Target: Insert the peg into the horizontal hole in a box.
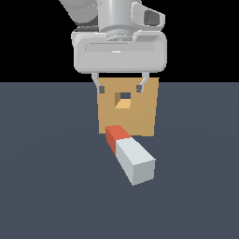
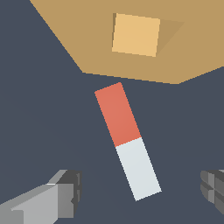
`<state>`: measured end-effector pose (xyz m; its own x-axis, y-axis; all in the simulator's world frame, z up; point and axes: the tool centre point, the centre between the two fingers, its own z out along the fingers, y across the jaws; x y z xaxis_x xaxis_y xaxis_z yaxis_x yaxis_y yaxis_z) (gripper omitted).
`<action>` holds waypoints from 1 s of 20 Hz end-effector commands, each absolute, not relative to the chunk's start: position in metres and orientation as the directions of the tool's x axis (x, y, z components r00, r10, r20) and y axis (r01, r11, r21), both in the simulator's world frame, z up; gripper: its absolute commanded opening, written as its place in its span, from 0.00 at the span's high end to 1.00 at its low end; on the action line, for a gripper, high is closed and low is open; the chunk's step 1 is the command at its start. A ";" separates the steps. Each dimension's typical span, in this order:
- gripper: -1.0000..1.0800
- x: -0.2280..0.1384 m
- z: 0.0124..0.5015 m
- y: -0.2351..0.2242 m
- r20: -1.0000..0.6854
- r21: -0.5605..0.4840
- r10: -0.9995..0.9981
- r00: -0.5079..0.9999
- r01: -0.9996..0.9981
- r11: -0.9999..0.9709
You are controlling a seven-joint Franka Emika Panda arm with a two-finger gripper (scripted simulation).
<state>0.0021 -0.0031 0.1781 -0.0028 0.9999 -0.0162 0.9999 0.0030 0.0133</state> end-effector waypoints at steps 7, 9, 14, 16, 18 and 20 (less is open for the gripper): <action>0.04 0.003 0.173 -0.006 -0.015 0.013 1.000 -0.022 1.000 0.022; 0.04 0.004 0.168 -0.009 -0.015 0.012 0.999 -0.037 0.999 0.037; 0.04 0.006 0.152 -0.018 -0.012 0.010 0.996 -0.093 0.996 0.093; 0.04 0.008 0.143 -0.023 -0.011 0.009 0.992 -0.124 0.992 0.124; 0.04 0.011 0.133 -0.029 -0.009 0.007 0.987 -0.159 0.987 0.159; 0.04 0.013 0.122 -0.035 -0.007 0.006 0.980 -0.197 0.980 0.197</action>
